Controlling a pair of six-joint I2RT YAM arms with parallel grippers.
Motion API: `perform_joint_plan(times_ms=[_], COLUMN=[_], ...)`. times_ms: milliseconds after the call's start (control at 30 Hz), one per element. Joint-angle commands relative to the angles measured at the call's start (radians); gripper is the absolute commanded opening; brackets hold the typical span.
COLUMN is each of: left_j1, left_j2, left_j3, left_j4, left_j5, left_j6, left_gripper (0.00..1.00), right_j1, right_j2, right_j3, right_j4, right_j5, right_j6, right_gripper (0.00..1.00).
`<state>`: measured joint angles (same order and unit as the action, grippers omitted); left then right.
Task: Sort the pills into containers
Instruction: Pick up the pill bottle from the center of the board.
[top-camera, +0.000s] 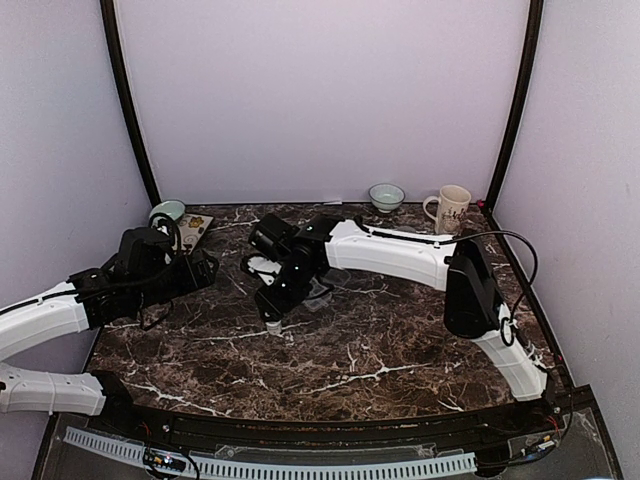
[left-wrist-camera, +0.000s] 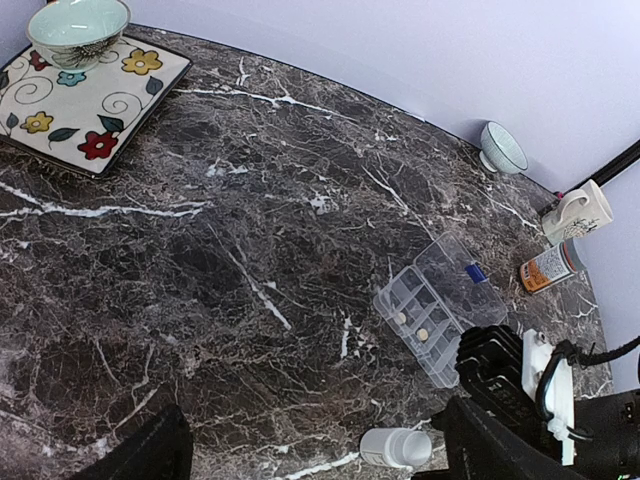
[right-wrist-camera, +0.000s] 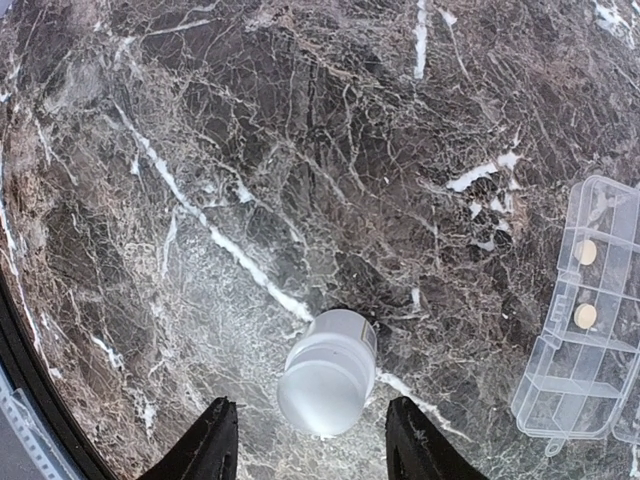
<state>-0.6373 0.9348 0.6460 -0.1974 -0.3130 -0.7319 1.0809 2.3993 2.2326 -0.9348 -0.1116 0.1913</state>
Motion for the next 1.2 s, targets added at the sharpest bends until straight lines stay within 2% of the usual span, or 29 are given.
perform_joint_plan(times_ms=[0,1167], left_j1=[0.007,0.013], left_j2=[-0.001,-0.017], left_j3=[-0.016,-0.022], left_j4=[-0.008,-0.016], left_j5=[0.002,0.008], left_j6=[-0.004,-0.012], left_gripper=[0.89,0.89], right_j1=[0.008,0.01], right_j2=[0.035,0.076], right_j3=[0.034,0.081], right_j4=[-0.016,-0.031], right_j5=[0.0,-0.009], right_j6=[-0.015,-0.021], right_gripper=[0.5,0.46])
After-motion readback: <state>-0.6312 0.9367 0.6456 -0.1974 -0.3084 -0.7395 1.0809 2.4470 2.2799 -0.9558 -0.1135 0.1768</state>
